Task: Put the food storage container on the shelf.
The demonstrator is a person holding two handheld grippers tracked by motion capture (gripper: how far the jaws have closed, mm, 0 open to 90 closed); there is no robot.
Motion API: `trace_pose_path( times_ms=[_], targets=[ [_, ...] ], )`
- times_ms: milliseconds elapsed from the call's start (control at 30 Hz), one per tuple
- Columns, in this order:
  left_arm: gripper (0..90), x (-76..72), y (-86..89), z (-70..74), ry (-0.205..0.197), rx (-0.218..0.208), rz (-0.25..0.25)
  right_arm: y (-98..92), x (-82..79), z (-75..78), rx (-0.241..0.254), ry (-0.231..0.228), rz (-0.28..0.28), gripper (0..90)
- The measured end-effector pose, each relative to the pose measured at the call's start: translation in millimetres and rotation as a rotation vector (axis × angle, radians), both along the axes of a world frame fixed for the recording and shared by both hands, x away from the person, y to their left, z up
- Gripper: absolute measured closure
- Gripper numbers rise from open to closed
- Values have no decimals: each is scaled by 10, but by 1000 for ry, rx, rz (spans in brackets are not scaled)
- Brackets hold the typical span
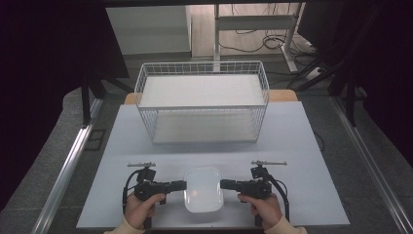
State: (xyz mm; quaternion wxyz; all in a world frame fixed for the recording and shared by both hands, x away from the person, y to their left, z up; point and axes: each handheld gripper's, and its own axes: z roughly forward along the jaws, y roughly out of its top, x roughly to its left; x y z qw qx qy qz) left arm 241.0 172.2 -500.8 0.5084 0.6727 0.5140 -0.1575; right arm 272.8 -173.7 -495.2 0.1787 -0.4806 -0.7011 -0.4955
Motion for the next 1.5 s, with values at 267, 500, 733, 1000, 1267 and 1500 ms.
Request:
trace_pose_path(
  times_ms=[267,500,733,1000,1267,1500],
  targets=[
    [794,-11,6,33,-17,5,-2,9,-12,29,-13,-25,8,798],
    [804,-19,7,49,-28,6,-2,16,-17,40,-24,-47,13,799],
    [805,-28,12,76,-44,5,-2,23,-26,57,-34,-72,18,799],
    [806,-25,37,135,-69,7,-13,44,-36,115,-42,-105,36,798],
    [806,-13,29,220,-101,8,-19,40,-19,213,-49,-140,50,798],
    [806,5,11,284,-124,21,-19,35,8,285,-61,-167,57,797]
  ],
)
